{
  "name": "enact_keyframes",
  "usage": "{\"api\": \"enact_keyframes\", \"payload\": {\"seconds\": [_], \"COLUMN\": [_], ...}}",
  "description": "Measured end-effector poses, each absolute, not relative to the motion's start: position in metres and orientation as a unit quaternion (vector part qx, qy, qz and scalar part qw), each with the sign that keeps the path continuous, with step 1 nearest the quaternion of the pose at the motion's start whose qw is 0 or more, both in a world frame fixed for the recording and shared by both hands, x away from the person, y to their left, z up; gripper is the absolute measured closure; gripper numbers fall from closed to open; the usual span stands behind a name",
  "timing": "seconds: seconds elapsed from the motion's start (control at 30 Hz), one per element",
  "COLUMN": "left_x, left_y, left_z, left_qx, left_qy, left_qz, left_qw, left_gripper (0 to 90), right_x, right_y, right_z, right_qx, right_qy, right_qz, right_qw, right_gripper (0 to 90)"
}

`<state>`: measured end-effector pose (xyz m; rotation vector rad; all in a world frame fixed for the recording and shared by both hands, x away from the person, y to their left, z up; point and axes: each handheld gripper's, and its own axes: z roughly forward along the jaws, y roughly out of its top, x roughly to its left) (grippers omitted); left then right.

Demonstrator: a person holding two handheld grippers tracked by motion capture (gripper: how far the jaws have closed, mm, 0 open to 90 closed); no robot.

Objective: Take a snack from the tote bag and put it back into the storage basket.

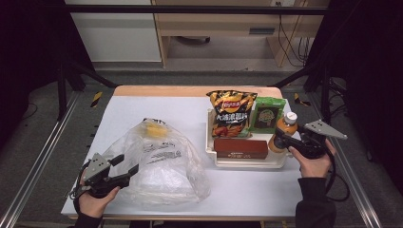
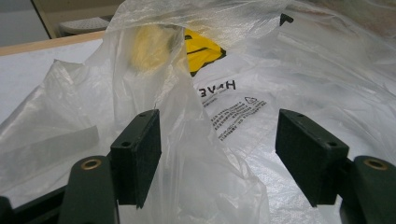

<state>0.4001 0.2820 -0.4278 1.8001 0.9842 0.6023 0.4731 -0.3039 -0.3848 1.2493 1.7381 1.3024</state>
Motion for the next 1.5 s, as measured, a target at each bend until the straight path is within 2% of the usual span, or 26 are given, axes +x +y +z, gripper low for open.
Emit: {"api": "enact_keyframes", "payload": {"seconds": [1.03,1.5], "left_x": [0.399,0.399], "left_y": [0.282,0.282], "left_z": [-0.427,-0.427], "left_qx": [0.737,0.738], "left_qy": [0.402,0.403], "left_qz": [0.249,0.249], "left_qw": [0.482,0.482], "left_gripper": [30.7,30.7], "right_x": [0.473,0.471], "right_y": [-0.309,-0.308], "right_z": [-0.423,-0.427], "right_qx": [0.499,0.5], "right_qy": [0.677,0.664], "right_qz": [0.456,0.466], "right_qw": [0.293,0.304], "right_gripper": [30.4,29.6]}}
